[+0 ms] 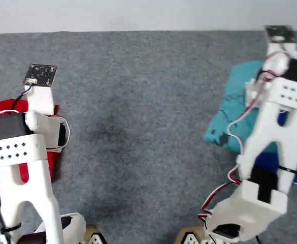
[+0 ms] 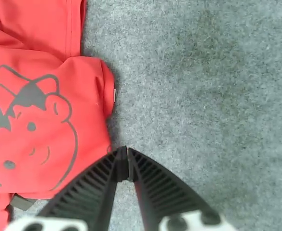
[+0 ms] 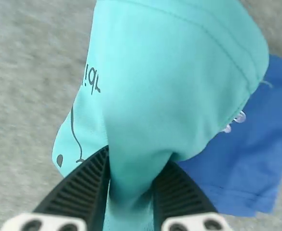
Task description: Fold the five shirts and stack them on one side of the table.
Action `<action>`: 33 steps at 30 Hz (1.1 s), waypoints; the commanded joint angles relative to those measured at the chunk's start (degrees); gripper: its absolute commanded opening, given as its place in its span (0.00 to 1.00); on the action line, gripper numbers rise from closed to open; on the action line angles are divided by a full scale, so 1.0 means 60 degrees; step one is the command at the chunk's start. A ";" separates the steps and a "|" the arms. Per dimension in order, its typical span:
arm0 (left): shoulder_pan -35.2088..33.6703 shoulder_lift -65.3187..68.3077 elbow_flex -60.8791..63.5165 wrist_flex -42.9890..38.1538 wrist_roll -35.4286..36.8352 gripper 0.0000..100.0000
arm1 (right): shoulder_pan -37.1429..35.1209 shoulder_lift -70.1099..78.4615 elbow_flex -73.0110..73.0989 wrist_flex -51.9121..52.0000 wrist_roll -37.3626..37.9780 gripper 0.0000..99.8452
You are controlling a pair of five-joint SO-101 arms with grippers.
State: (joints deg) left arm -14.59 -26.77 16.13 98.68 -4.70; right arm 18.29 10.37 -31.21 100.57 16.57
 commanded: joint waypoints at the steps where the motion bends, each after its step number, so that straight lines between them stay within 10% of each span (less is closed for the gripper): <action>1: 0.0059 -0.0234 -0.0037 -0.0117 -0.0059 0.01 | 0.0784 -0.0608 0.0073 0.0374 0.0791 0.01; 19: 0.0059 -0.0205 -0.0007 -0.0147 -0.0059 0.01 | 0.3026 0.1575 0.0132 -0.1473 0.3209 0.01; 26: 0.0059 -0.0264 -0.0007 -0.0132 -0.0059 0.01 | 0.3187 0.1370 -0.0293 -0.0901 0.2125 0.28; 33: 0.0059 -0.0264 -0.0007 -0.0132 -0.0059 0.01 | 0.3275 0.0403 -0.1714 0.0168 0.1919 0.30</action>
State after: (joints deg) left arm -14.59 -26.77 16.31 98.68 -4.70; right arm 37.63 17.93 -36.66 99.16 28.79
